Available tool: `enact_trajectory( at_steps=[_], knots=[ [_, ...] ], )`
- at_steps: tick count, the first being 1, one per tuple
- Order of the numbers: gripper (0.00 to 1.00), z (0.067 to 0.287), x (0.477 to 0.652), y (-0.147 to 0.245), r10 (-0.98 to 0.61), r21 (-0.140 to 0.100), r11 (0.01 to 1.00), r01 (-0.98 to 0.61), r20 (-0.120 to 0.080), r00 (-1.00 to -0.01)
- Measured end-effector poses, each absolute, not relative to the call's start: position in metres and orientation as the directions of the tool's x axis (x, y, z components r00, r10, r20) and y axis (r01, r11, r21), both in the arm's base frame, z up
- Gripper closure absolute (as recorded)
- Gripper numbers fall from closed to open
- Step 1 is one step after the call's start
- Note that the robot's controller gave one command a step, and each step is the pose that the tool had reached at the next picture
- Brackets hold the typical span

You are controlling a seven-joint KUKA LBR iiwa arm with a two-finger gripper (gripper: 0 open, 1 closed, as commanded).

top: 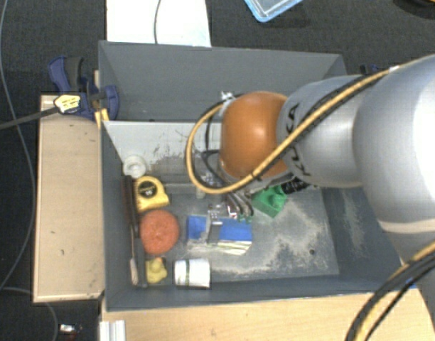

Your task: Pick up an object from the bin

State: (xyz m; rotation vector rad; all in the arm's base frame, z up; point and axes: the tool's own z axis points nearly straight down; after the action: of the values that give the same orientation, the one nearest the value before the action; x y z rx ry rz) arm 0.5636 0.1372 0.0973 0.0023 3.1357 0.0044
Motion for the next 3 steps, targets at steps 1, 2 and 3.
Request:
enact_trajectory(
  at_steps=[1, 2, 3],
  knots=[
    [0.00, 0.109, 0.560, 0.118, -0.073, 0.004, 0.997, -0.073, -0.010, -0.997],
    [0.00, 0.102, 0.534, 0.108, 0.106, 0.002, 0.994, 0.106, -0.001, -0.994],
    [0.00, 0.069, 0.538, 0.104, 0.045, 0.004, 0.999, 0.045, -0.010, -0.999]
  ],
)
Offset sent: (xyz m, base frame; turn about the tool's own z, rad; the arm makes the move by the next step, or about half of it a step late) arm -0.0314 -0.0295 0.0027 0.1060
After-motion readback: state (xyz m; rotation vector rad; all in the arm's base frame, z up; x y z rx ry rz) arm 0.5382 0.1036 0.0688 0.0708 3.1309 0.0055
